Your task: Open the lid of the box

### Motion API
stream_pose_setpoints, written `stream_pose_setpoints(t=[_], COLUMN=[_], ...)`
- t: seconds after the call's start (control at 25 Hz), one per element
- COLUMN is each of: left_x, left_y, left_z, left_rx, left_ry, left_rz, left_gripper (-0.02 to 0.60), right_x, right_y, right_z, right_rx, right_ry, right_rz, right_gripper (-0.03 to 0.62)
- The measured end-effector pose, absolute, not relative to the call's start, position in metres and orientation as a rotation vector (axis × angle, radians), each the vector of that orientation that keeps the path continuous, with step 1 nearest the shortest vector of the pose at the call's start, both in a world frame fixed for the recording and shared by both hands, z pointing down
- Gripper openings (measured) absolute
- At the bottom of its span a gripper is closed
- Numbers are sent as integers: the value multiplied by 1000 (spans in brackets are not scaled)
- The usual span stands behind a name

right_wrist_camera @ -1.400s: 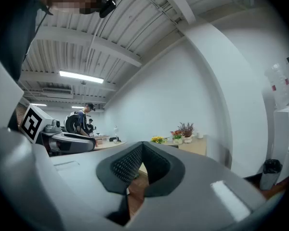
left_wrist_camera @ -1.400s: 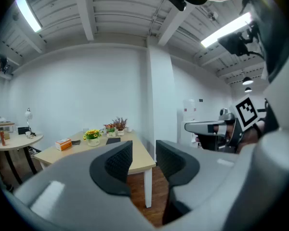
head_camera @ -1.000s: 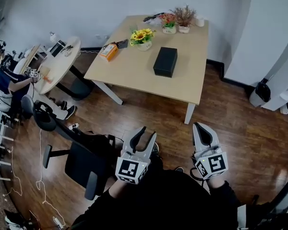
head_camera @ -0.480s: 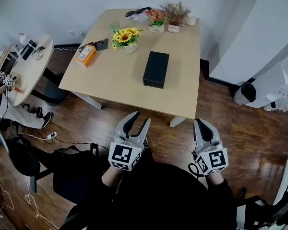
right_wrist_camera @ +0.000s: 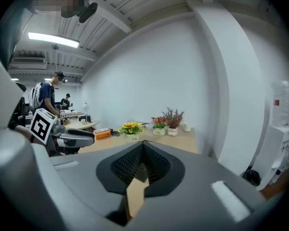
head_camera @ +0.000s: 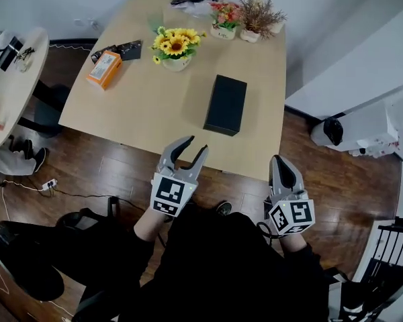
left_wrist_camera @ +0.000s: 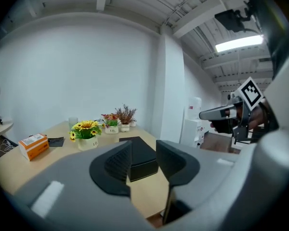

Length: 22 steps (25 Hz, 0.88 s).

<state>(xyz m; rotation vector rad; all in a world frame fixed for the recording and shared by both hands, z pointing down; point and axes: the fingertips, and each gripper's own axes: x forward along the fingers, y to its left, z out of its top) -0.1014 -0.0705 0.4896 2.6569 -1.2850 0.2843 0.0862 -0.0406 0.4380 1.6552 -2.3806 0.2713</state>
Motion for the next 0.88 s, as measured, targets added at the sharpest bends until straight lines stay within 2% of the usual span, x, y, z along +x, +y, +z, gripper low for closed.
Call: stream_pose_setpoints(t=[0.2, 0.28, 0.4, 0.48, 0.56, 0.6, 0.88], left_x=[-100, -93, -77, -68, -61, -58, -34], left_y=[-105, -114, -128, -138, -148, -153, -168], left_z=[528, 546, 567, 581, 598, 606, 645], left_rx=[2623, 2606, 2592, 2595, 2590, 2584, 2609], left_ry=[-1286, -1268, -1205, -1150, -1088, -1055, -846], left_rz=[438, 540, 646, 725, 800, 834, 1036], left_gripper=[138, 179, 254, 295, 336, 342, 348], right_x=[61, 49, 42, 41, 40, 40, 27], right_y=[-77, -88, -110, -125, -137, -142, -160], right_z=[482, 512, 553, 582, 608, 616, 633], right_rx=[1486, 1379, 1270, 1210, 1152, 1128, 966], right_ry=[-2406, -2404, -2341, -2280, -2238, -2224, -2258], right_rz=[380, 451, 412, 362, 356, 357, 305], right_gripper=[2, 88, 135, 190, 328, 349, 348])
